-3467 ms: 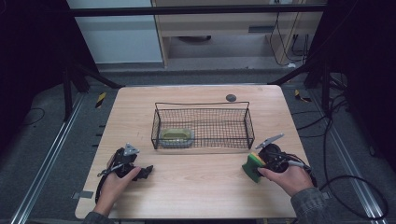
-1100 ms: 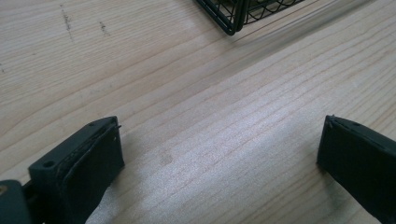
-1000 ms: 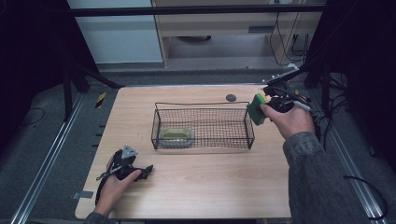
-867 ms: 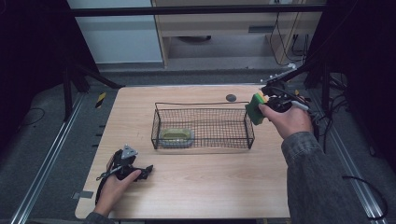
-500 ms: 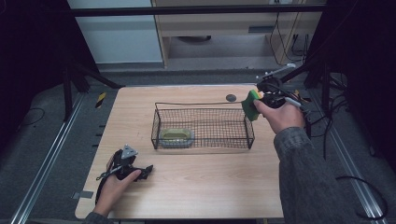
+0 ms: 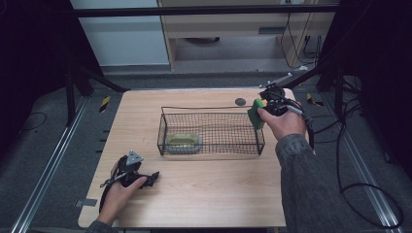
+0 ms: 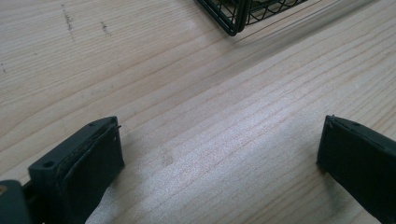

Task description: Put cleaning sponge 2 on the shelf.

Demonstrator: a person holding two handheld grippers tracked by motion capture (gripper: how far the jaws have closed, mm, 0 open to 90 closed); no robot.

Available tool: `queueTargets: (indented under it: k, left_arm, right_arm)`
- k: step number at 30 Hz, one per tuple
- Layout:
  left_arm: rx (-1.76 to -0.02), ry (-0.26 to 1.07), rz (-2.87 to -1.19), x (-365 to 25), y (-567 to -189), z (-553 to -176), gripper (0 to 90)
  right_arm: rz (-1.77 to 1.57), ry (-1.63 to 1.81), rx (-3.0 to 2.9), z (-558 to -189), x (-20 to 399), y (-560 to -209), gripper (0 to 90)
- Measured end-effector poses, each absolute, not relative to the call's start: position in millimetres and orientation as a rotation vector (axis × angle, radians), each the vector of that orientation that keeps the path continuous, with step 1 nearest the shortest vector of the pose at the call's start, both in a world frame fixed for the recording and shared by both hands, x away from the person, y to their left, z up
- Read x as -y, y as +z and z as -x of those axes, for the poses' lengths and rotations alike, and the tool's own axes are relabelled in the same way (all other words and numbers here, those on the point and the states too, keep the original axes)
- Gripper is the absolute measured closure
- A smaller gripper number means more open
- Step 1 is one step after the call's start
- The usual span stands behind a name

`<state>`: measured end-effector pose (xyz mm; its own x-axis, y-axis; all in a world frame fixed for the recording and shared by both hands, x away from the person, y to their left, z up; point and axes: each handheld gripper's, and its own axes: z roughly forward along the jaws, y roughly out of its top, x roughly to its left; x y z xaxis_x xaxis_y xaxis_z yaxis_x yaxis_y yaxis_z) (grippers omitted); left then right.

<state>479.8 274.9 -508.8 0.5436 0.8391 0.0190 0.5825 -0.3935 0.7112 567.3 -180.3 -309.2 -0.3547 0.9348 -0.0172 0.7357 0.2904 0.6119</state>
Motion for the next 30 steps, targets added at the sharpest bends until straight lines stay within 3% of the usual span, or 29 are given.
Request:
queueTargets:
  k: [16,30]
  left_arm:
    - [-1.141,0.501,-2.120,-274.9,-508.9,-479.8,0.0]
    - [-1.137,0.500,-2.121,-275.2,-509.0,-480.2,0.0]
  right_arm:
    - [-1.548,0.697,-2.219,-580.8,181.3,-351.1,64.7]
    - [-1.559,0.652,-2.234,-585.1,182.5,-365.7,64.6]
